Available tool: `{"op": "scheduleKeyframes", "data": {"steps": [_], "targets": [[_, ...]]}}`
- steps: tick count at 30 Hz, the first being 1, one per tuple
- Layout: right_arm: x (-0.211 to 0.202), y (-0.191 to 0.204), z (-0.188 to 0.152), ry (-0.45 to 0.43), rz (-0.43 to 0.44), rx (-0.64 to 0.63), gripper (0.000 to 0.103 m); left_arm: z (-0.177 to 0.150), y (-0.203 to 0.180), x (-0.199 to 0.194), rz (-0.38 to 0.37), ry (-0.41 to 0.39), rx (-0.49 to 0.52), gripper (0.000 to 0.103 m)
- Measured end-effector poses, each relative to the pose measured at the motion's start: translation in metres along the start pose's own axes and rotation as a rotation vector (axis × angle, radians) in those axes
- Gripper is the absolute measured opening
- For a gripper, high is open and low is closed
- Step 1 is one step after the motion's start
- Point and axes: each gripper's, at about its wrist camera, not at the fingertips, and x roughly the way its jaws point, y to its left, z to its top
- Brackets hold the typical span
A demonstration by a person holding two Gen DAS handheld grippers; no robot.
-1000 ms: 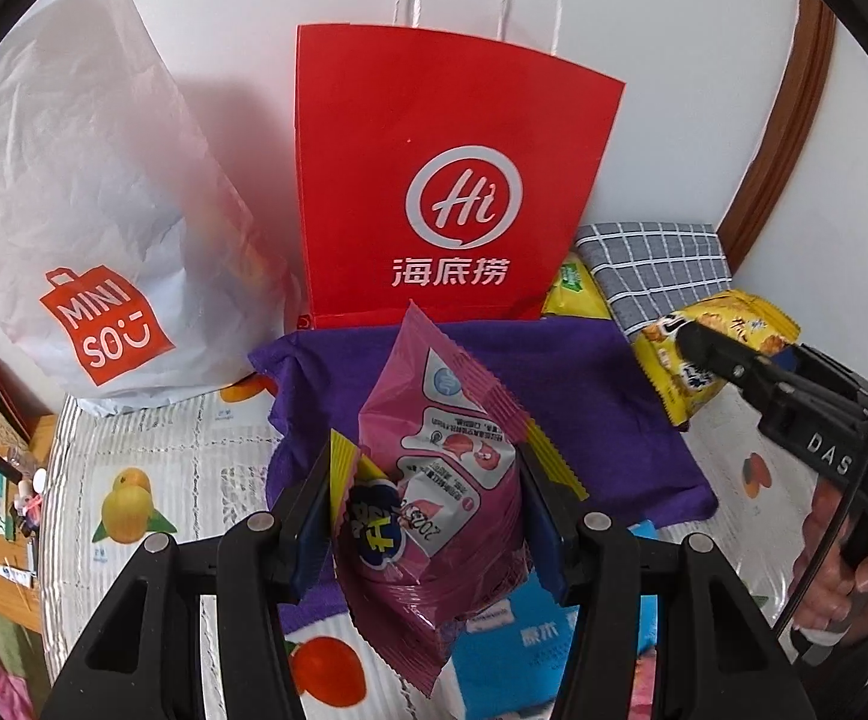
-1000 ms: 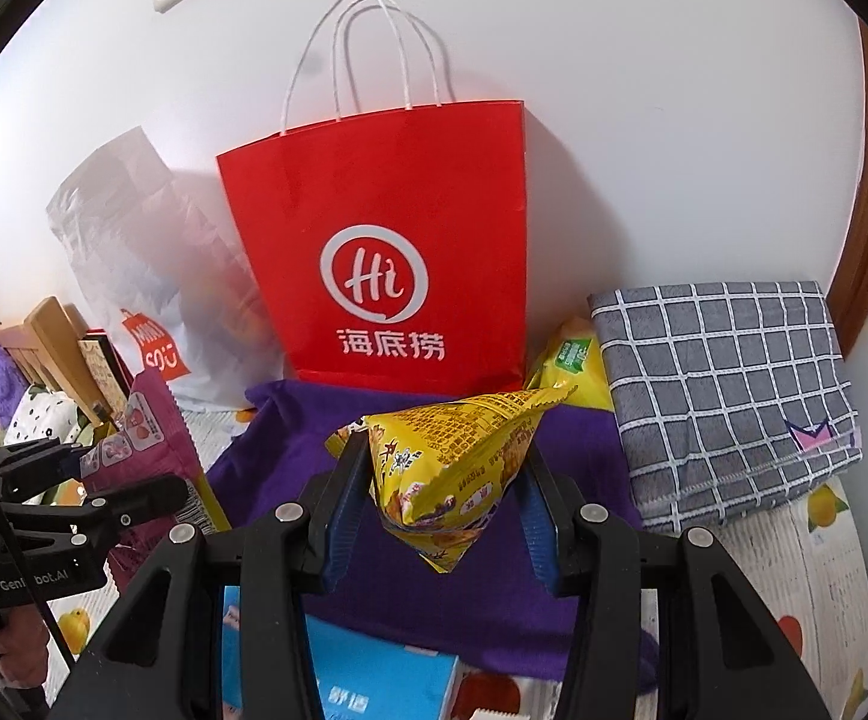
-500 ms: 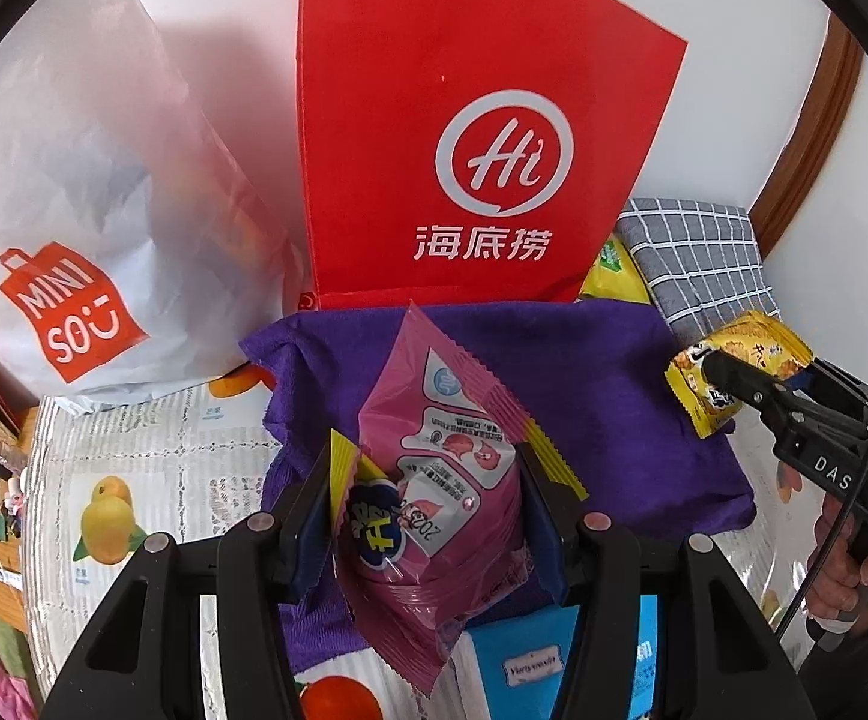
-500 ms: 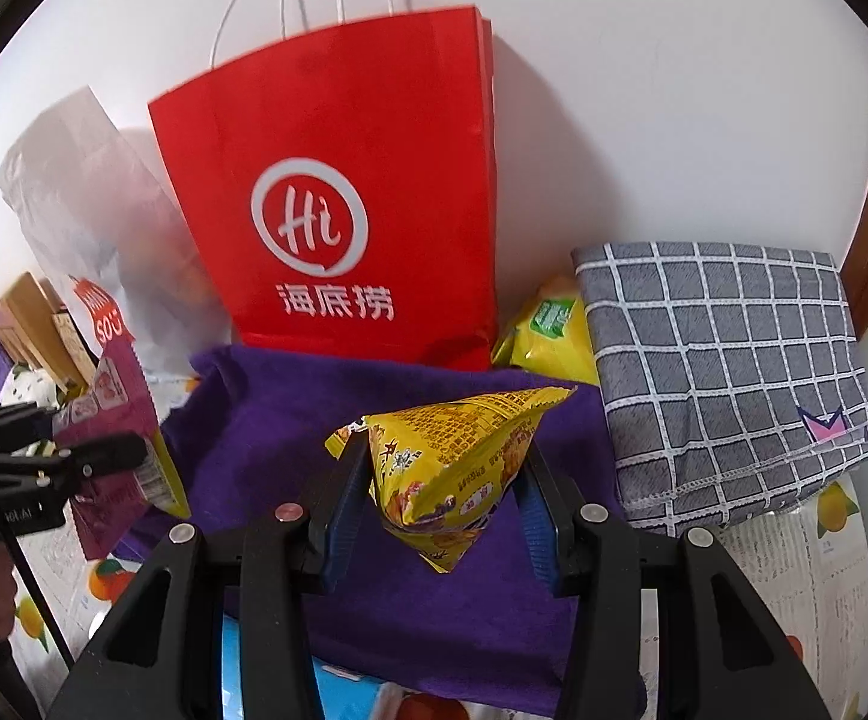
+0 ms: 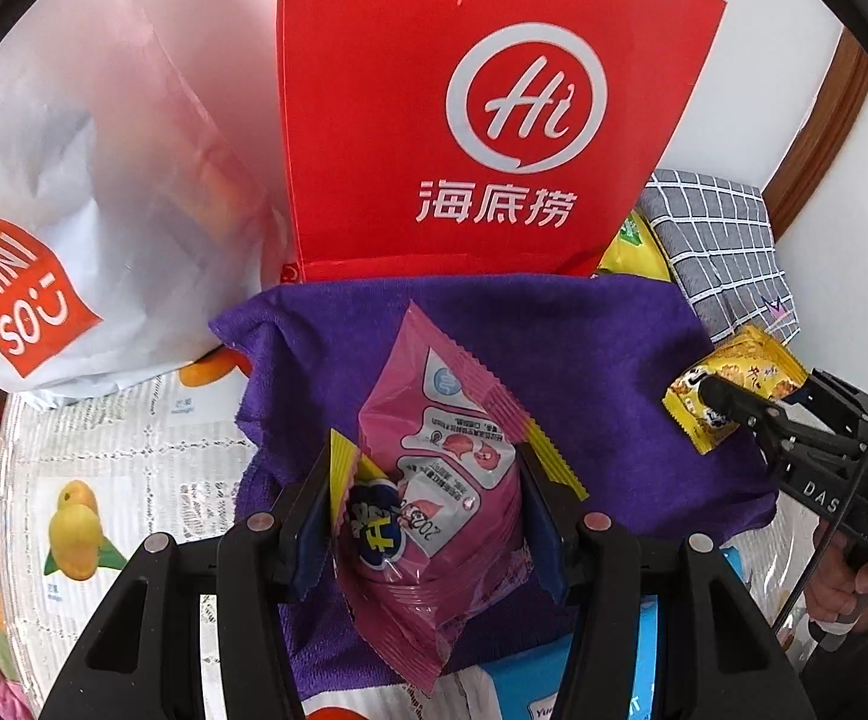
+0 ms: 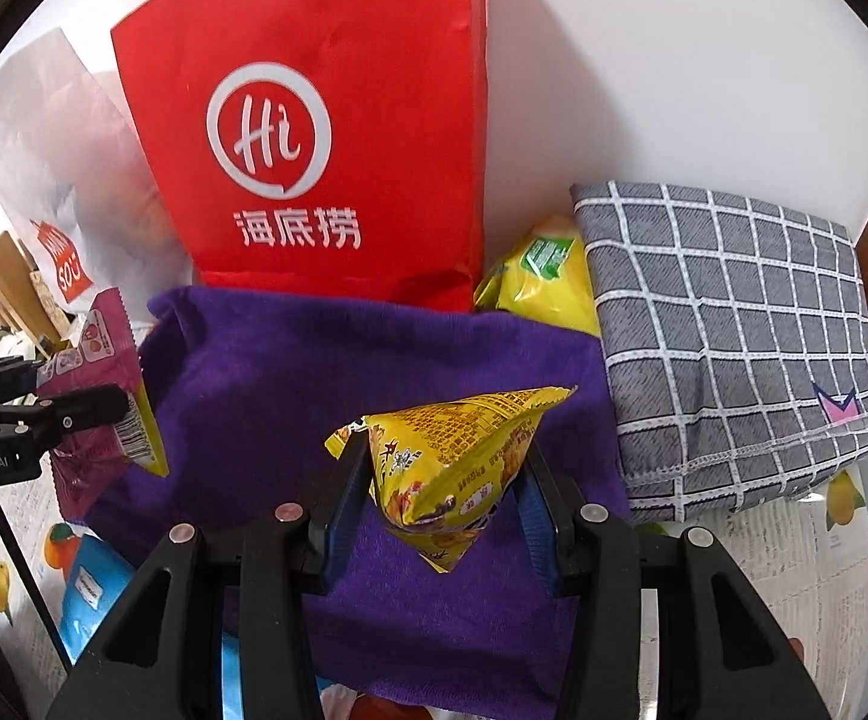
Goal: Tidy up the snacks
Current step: 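Carry both held snack bags up and over onto the purple towel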
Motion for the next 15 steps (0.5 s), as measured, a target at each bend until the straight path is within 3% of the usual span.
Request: {"op": "scheduleKeyframes", "data": {"steps": [15], "targets": [[0.024, 0.0, -0.005, 0.064, -0.021, -0.012, 0.047, 0.001, -0.003, 0.021, 0.002, 0.05, 0.006, 0.052]]}}
